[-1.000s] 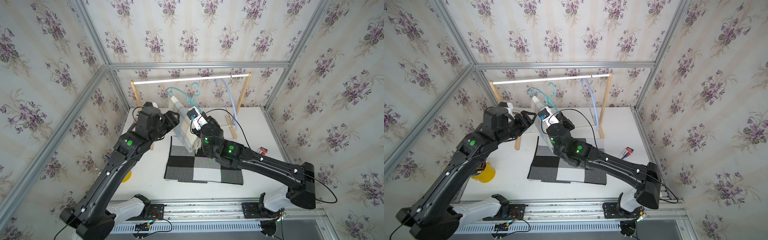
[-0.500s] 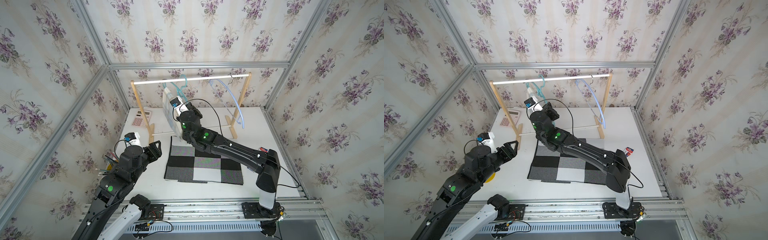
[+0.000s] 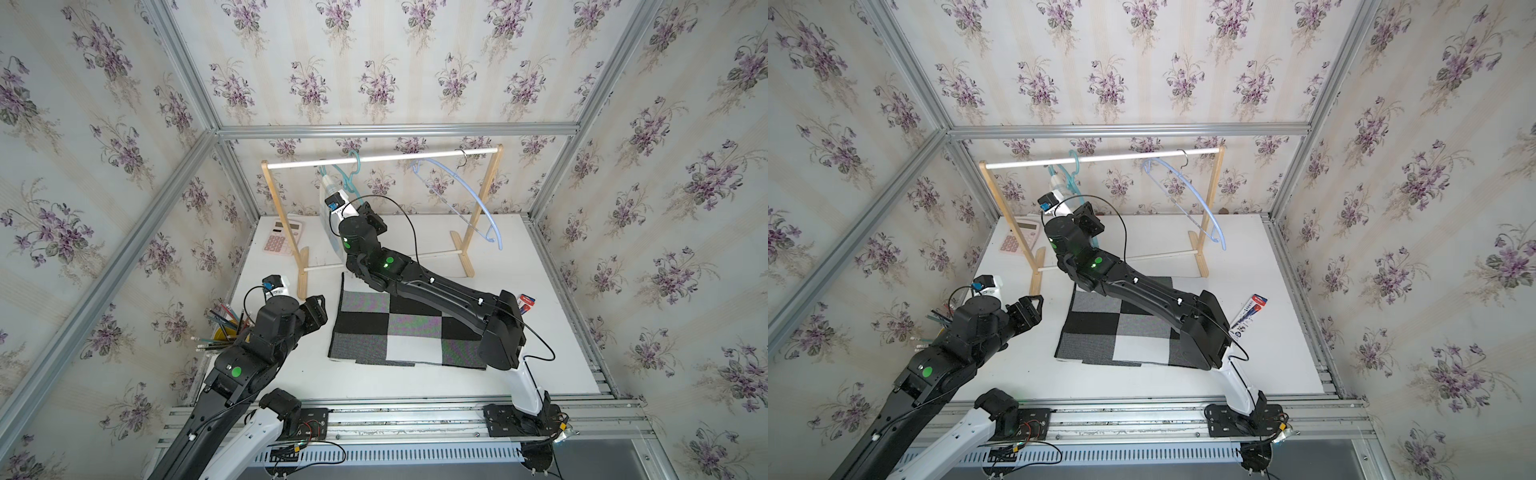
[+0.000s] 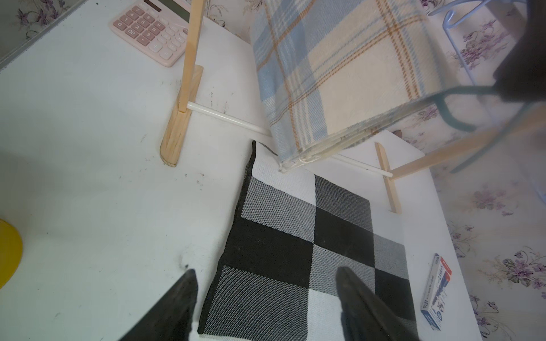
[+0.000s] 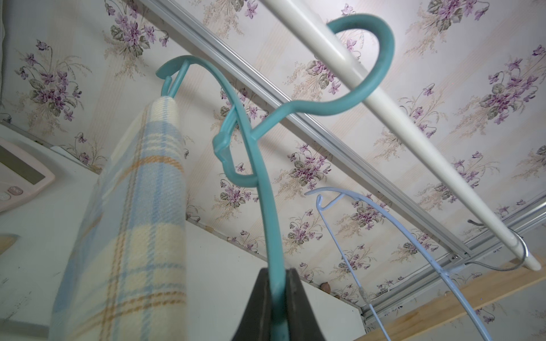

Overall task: Hang the scarf on the hanger
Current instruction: Place the hanger at the clothesline.

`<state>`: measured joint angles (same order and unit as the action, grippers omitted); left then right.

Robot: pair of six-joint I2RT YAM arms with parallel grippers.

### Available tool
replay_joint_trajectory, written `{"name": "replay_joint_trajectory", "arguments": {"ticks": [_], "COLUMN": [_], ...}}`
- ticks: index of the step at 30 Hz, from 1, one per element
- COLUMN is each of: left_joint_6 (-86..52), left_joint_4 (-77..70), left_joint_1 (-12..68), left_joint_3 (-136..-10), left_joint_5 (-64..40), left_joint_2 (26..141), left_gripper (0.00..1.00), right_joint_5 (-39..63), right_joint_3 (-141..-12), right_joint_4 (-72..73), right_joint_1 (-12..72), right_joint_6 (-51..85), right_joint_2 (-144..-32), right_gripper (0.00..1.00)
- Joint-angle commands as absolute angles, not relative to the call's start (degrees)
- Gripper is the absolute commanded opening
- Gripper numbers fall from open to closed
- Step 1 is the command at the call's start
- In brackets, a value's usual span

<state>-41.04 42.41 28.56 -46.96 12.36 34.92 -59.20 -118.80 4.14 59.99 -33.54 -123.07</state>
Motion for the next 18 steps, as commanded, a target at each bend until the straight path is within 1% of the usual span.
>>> {"name": "replay_joint_trajectory", "arguments": {"ticks": [1, 7, 9, 10, 11, 12, 13, 18], "left_joint_6": [-41.28, -41.91, -42.08, -42.21, -42.27, -42.27, -42.40, -41.70], "left_joint_4": [40.54, 40.48, 40.56, 40.64, 40.78, 40.84, 41.01, 41.72], "left_joint_1": [28.55, 28.49, 28.51, 28.56, 28.54, 28.54, 28.56, 28.56], "left_joint_3": [-46.50, -46.23, -46.23, -46.23, -46.23, -46.31, -46.34, -47.46], "left_joint_5": [11.82, 11.36, 11.18, 11.09, 11.01, 10.91, 10.82, 9.84], "left_joint_2": [35.21, 35.55, 35.53, 35.59, 35.48, 35.50, 35.38, 34.76], "left_gripper": [0.75, 0.75, 0.75, 0.75, 0.75, 0.75, 0.75, 0.75], "right_joint_5": [-58.57, -56.88, -55.91, -55.30, -54.80, -54.22, -52.99, -44.01], "right_joint_3": [-119.44, -119.31, -119.10, -118.97, -118.65, -118.08, -117.34, -112.65], "right_joint_4": [3.58, -0.32, -2.21, -3.45, -4.35, -5.05, -6.39, -14.81], "right_joint_1": [59.94, 60.26, 60.70, 60.99, 61.38, 61.75, 62.21, 62.79], "right_joint_6": [-29.18, -25.22, -23.23, -21.92, -21.02, -20.16, -18.35, -8.41], "right_joint_2": [-123.20, -122.56, -121.69, -121.12, -120.50, -119.66, -118.18, -108.15], "right_gripper": [0.00, 0.00, 0.30, 0.42, 0.53, 0.62, 0.69, 0.83]}}
